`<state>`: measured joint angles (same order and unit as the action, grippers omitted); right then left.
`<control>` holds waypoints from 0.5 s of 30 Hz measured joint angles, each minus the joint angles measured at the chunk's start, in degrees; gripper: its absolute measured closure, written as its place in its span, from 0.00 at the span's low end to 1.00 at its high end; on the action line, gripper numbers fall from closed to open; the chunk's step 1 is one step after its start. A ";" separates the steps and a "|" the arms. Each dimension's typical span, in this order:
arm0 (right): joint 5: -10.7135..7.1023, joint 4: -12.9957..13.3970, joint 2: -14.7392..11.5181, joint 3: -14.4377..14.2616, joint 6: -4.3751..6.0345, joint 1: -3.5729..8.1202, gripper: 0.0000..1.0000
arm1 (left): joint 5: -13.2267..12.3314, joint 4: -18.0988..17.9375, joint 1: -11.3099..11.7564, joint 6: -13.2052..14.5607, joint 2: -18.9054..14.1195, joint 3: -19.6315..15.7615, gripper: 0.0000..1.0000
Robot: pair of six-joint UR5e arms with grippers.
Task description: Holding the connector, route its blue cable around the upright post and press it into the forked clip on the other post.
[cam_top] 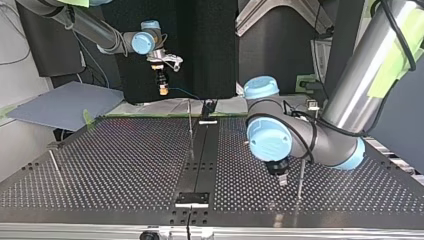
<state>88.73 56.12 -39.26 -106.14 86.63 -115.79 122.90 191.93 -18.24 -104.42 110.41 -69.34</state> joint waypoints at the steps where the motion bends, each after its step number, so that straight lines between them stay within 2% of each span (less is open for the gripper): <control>1: 0.01 0.02 0.00 0.00 0.01 -0.01 1.00 | 0.13 -0.40 -0.22 0.18 0.00 -0.24 0.01; 15: -0.02 -0.04 0.03 0.00 -0.03 -0.09 1.00 | 2.79 -6.49 -2.62 4.11 0.01 -4.31 0.01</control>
<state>88.71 56.09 -39.23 -106.14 86.59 -115.89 125.69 185.45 -20.87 -100.31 110.42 -73.65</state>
